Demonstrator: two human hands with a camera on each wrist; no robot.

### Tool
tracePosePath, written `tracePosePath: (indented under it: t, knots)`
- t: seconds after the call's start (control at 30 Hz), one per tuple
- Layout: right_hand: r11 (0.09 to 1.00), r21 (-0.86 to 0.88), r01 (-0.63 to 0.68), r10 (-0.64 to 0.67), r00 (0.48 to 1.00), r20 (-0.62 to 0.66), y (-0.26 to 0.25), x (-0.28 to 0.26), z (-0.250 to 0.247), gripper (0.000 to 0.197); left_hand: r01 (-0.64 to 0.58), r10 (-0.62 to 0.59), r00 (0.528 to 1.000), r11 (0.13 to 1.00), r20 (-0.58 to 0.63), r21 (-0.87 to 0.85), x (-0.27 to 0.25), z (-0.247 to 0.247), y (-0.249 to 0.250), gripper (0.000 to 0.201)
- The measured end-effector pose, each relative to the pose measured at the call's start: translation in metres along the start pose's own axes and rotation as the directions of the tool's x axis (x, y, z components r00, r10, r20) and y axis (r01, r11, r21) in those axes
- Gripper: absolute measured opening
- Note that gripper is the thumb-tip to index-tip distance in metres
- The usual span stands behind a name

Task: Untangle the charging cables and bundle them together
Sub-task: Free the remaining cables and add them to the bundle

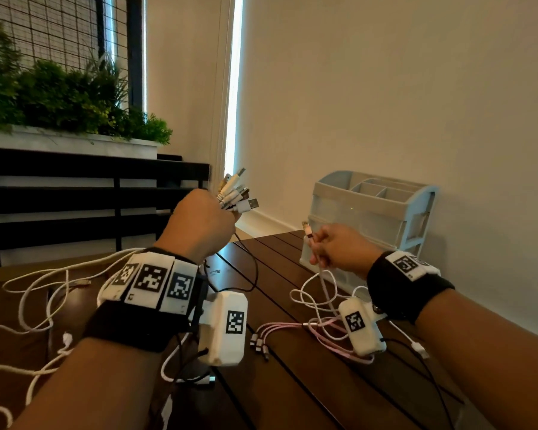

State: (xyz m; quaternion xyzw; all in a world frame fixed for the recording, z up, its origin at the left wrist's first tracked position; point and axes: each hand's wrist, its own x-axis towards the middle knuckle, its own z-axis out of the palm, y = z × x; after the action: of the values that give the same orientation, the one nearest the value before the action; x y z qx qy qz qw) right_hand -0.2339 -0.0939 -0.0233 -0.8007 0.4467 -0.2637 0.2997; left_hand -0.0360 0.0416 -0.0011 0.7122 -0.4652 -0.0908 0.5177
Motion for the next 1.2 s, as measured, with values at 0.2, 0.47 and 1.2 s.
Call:
tracePosePath:
  t: [0.2, 0.47, 1.2]
  knots:
    - [0.964, 0.257, 0.062, -0.067, 0.998, 0.012, -0.025, -0.032, 0.007, 0.013, 0.145, -0.103, 0.975, 0.966, 0.197, -0.213, -0.014, 0.016, 0.006, 0.035]
    - [0.893, 0.432, 0.130, -0.148, 0.989, 0.007, -0.050, -0.052, 0.022, 0.008, 0.123, -0.050, 0.978, 0.923, 0.203, -0.365, -0.014, 0.029, 0.009, 0.024]
    - [0.977, 0.103, 0.185, -0.202, 0.960, 0.194, -0.019, -0.031, 0.025, 0.014, -0.161, 0.158, 0.986, 0.880, -0.046, -0.446, -0.021, 0.010, 0.026, 0.019]
